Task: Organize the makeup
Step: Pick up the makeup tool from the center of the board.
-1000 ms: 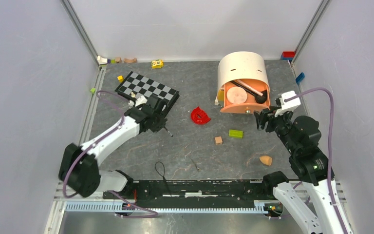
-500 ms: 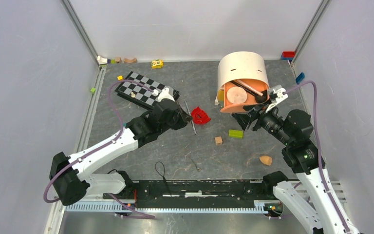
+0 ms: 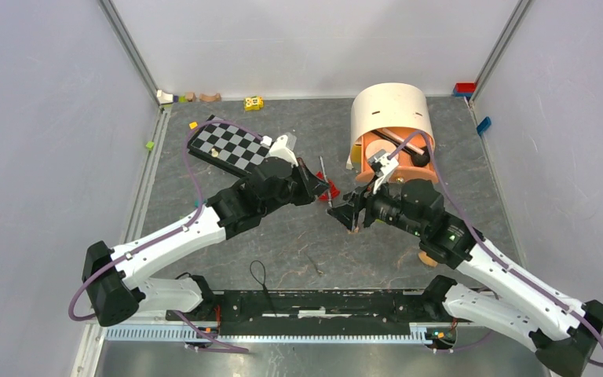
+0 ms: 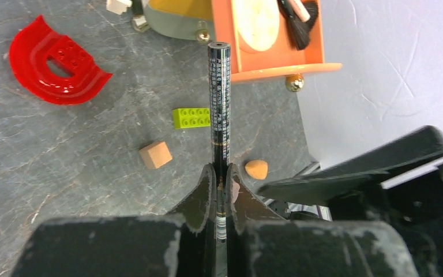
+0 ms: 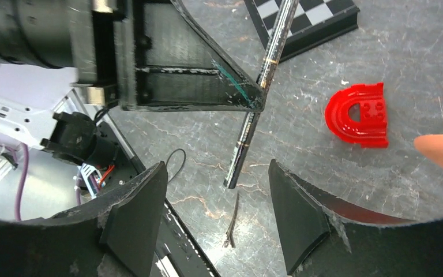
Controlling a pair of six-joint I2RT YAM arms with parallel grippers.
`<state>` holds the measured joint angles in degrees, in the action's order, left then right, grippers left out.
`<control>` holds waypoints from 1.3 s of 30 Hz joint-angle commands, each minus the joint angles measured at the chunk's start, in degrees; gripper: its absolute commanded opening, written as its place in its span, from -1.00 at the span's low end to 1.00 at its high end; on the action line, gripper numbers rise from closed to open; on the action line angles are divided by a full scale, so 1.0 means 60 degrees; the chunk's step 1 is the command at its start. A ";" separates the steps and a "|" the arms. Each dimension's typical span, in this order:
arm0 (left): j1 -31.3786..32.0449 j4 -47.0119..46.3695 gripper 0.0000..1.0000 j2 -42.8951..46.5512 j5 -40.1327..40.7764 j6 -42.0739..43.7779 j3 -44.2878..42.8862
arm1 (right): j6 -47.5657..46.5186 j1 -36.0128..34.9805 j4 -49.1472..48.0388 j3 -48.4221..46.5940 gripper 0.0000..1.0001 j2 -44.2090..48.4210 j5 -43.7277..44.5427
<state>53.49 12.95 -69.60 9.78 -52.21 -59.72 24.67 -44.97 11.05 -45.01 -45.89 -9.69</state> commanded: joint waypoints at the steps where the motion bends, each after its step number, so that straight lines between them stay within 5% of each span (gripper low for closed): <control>1: 0.0119 -0.0770 -0.95 0.0131 -0.0405 0.0552 -0.0301 | 0.0288 -0.0448 -0.0763 0.0133 0.41 -0.0173 0.1442; 21: 0.0269 -0.1381 -0.95 0.0481 -0.0922 0.0593 0.0273 | 0.0302 -0.0562 -0.1656 0.0676 -0.26 -0.0522 0.2095; 26: 0.0266 -0.1470 -0.92 0.0569 -0.0941 0.0527 0.0462 | 0.0161 -0.0562 -0.1771 0.0735 -0.76 -0.0492 0.2040; 33: 0.0257 -0.1316 -0.07 0.0624 -0.1073 0.0833 0.0233 | -0.0536 -0.0562 -0.1315 0.0352 -1.00 -0.0563 0.2301; 37: 0.0265 -0.0387 0.49 0.0743 -0.0826 0.1492 -0.0406 | -0.2065 -0.0562 -0.0144 -0.0604 -1.00 -0.0520 0.3532; 39: 0.0252 0.0170 0.61 0.0903 -0.0471 0.1829 -0.0700 | -0.3325 -0.0558 0.0496 -0.1170 -1.00 -0.0525 0.4332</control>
<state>54.83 9.21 -67.24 4.43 -47.44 -58.65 17.87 -48.49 9.39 -44.14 -49.60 6.76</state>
